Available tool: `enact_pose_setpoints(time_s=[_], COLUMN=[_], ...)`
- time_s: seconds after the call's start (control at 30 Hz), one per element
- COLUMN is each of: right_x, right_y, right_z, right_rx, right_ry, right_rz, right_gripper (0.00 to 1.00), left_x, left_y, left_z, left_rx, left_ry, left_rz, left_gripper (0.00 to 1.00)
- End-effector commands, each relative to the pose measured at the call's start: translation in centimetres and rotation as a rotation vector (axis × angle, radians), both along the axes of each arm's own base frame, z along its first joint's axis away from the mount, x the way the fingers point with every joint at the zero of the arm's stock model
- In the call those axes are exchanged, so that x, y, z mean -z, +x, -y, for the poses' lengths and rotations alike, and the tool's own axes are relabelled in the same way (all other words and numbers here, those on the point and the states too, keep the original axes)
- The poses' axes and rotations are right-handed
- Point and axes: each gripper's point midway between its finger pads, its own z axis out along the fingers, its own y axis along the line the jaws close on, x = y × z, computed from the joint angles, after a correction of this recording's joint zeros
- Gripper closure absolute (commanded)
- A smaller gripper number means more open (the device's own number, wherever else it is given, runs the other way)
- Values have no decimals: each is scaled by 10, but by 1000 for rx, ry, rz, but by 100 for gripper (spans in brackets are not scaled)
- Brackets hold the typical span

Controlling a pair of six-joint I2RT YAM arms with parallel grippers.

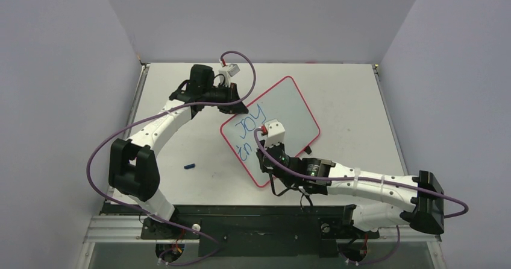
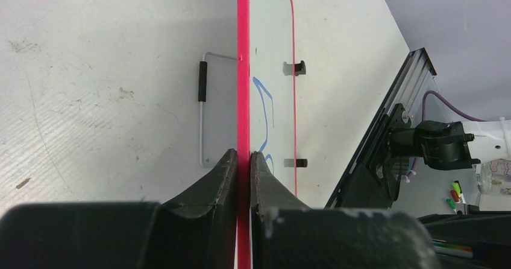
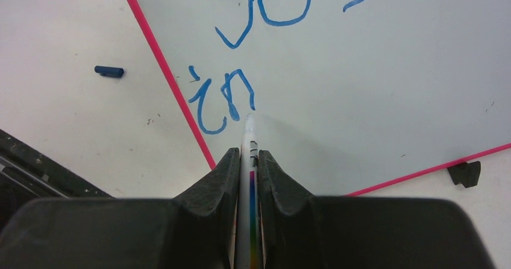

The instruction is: Write a sentence on the whiteboard

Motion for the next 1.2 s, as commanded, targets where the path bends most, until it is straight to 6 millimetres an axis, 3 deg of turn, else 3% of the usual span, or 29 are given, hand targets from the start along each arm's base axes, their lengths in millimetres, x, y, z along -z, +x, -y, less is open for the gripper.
enact_pose_setpoints(time_s=[0.0,0.17,0.47,1.17], right_x=[-2,14,22,12], right_y=[-6,-17,-30,-28], right_z=[2,1,-3,4], right_rx=[23,-5,-46,-49], right_ry=[65,77,102,82], right_rz=[19,11,17,70], right_gripper=[100,100,100,100], left_x=[-30,-28,-24,-24], left_y=[1,2,5,8], left_z=[0,-1,-6,-11], left_rx=[19,13,-2,-30], left_ry=[-16,-5,27,48], left_rz=[137,138,147,158], left_gripper=[100,100,100,100])
